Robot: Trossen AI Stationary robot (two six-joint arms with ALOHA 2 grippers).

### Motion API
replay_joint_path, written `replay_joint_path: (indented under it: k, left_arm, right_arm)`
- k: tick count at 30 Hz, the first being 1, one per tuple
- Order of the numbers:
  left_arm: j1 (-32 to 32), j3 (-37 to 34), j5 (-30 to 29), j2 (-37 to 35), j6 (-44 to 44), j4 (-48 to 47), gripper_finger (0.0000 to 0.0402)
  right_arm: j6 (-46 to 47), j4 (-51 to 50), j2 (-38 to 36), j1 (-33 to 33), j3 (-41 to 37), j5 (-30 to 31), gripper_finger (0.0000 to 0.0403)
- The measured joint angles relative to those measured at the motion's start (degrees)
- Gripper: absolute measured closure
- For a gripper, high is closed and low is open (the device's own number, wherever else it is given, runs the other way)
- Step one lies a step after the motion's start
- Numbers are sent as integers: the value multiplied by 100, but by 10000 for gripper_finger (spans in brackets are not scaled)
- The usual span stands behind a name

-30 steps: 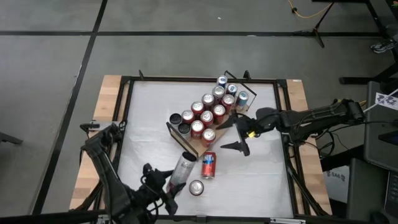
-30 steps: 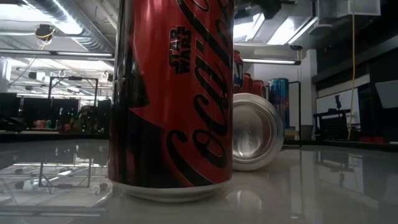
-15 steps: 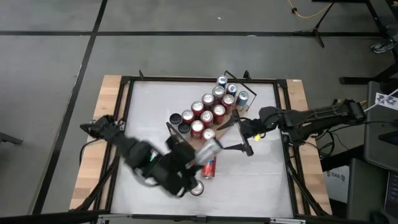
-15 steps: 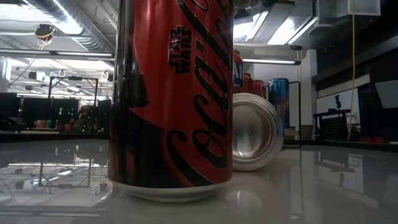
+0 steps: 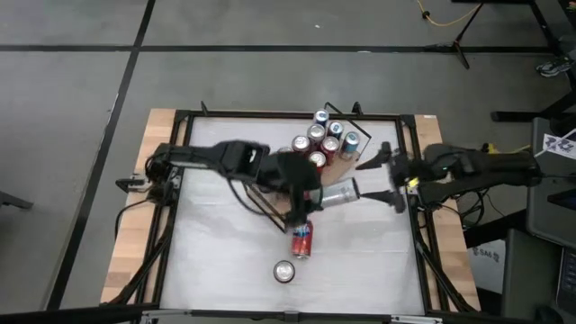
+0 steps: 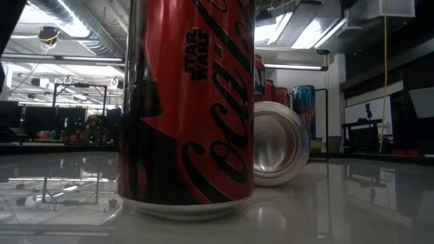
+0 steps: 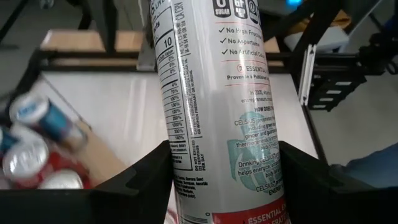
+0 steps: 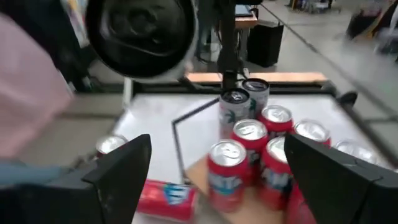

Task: Place canned beverage on shelf
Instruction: Put the white pink soda can on the shelf aligned with the other white pink soda cans

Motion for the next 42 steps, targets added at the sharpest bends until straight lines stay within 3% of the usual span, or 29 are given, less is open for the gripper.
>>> replay_joint_path:
  k: [8, 16, 20, 28, 42]
  left_arm:
    - [487, -551, 817, 85, 624, 749, 181]
    - [648, -1241, 977, 90, 618, 1419, 175]
    - [668, -1407, 1009, 96, 597, 1407, 174]
    - [679, -1471, 1007, 94, 587, 1431, 174]
    - [680, -1471, 994, 87, 580, 1433, 172]
  right_arm:
    - [2110, 36, -852, 0, 0, 20, 45]
    - [3393, -309, -873, 0, 0, 756, 45]
    - [3422, -547, -626, 0, 0, 713, 45]
    - [3367, -541, -142, 0, 0, 32, 45]
    - [3366, -349, 21, 1, 0, -471, 45]
